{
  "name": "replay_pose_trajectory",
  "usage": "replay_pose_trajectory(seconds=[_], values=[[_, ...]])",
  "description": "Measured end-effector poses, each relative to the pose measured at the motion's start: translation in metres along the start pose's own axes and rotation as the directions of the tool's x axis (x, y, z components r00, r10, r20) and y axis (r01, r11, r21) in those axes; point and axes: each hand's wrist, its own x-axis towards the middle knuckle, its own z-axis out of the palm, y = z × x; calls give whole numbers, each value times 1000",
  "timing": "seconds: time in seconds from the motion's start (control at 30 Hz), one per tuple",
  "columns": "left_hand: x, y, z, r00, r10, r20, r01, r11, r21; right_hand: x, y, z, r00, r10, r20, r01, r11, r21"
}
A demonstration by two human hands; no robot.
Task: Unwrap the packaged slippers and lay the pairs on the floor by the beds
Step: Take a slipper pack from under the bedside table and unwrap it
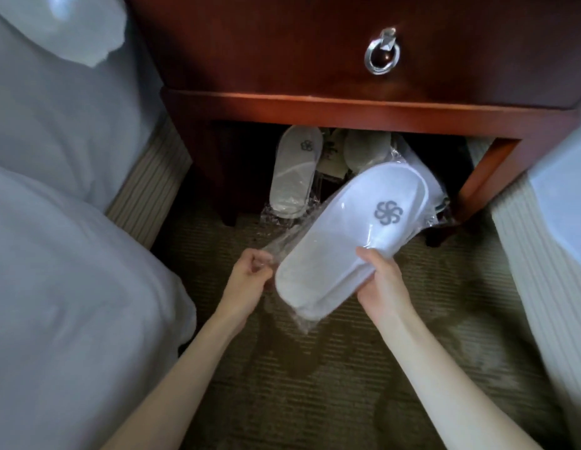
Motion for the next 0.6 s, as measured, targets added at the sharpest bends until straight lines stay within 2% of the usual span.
replay_pose_trajectory(seconds=[0.13,0.23,0.27,0.47,0.53,0.6], values=[[-14,-15,9,982,116,150,-131,987,97,-17,8,-22,994,3,-105,-7,999,-38],[-17,-21,14,952,204,229,-271,909,317,-22,9,-34,980,42,-193,-49,998,-31],[-18,-23,16,944,225,242,-300,891,340,-23,9,-37,975,50,-216,-59,998,-35],[-29,-27,19,892,325,315,-423,845,326,-27,6,-54,936,63,-346,-88,995,-57],[-34,-26,20,854,319,411,-451,848,278,-28,5,-61,916,65,-396,-91,995,-46],[-41,-21,19,804,216,555,-391,894,219,-30,3,-66,895,84,-438,-115,992,-45]])
